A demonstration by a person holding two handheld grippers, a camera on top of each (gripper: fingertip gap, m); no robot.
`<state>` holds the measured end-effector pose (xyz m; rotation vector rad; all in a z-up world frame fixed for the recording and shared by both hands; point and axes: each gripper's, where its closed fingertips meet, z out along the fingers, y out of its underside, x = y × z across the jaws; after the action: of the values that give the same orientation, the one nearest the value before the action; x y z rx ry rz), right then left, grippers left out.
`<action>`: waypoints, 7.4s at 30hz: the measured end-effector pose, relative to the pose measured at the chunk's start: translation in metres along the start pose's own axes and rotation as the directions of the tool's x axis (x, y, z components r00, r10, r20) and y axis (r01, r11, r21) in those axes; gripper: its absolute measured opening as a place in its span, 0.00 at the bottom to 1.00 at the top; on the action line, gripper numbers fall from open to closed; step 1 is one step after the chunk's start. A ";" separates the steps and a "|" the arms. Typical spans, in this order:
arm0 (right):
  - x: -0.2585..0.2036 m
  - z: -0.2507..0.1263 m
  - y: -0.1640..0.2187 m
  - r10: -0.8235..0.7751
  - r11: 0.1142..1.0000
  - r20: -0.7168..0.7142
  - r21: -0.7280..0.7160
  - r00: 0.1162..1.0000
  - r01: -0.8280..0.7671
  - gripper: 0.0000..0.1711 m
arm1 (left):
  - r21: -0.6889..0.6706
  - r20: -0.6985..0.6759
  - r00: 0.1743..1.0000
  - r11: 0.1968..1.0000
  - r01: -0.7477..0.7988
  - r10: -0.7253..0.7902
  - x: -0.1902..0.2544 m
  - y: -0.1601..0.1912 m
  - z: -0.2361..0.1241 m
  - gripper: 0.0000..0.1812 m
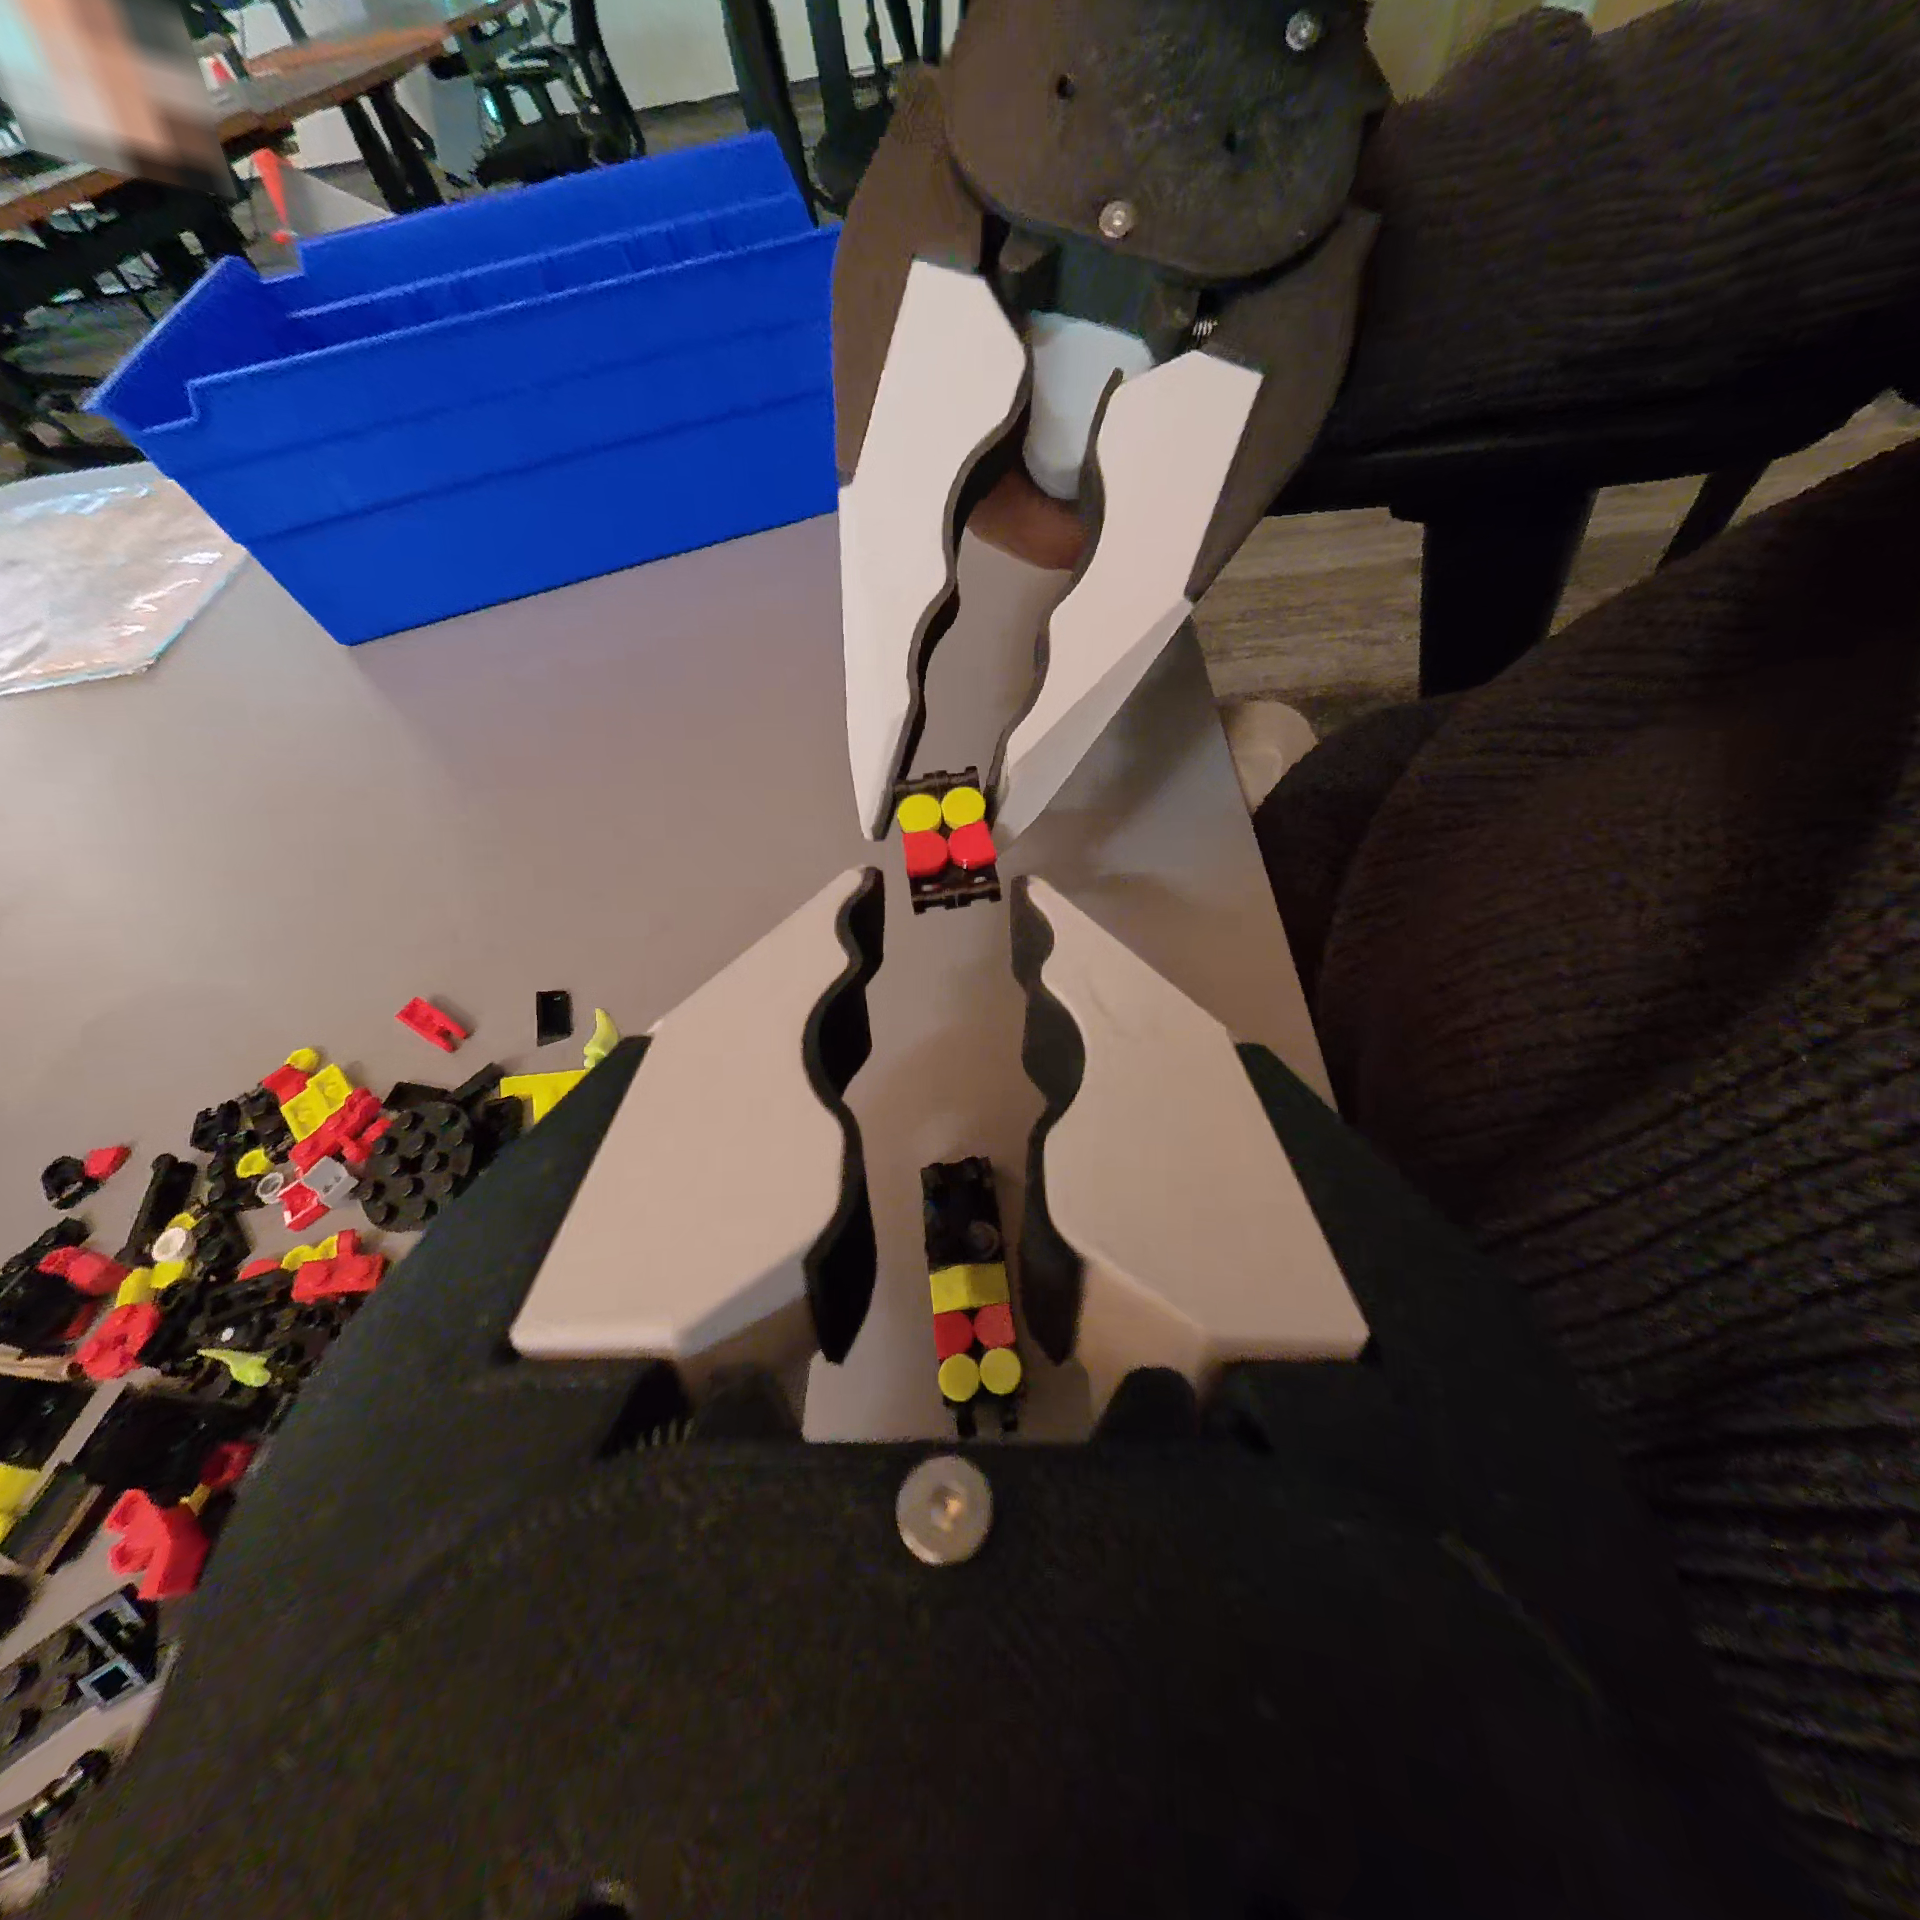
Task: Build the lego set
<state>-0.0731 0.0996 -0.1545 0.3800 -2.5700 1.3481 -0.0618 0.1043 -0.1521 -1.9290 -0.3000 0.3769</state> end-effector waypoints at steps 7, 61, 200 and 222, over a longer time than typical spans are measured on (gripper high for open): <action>0.004 -0.003 -0.009 -0.001 0.999 -0.037 0.050 0.999 0.002 0.10 | 0.063 0.004 1.000 0.998 0.002 -0.002 -0.003 -0.011 -0.005 0.08; 0.007 -0.022 -0.052 0.707 0.429 0.605 0.044 0.366 -0.902 0.05 | 0.192 0.193 0.942 0.930 -0.312 0.276 -0.002 -0.048 -0.026 0.08; -0.007 -0.056 -0.089 0.358 0.723 0.502 0.385 0.788 -0.574 0.05 | 0.374 -0.034 0.997 0.926 -0.057 0.075 0.016 -0.074 -0.046 0.08; 0.003 -0.037 -0.076 0.619 0.402 0.707 0.089 0.342 -0.911 0.05 | 0.288 0.192 0.949 0.909 -0.300 0.252 0.003 -0.067 -0.041 0.08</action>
<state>-0.0486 0.0885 -0.0744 -0.7291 -2.9838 2.6209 -0.0453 0.0960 -0.0756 -1.6305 -0.0547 0.7183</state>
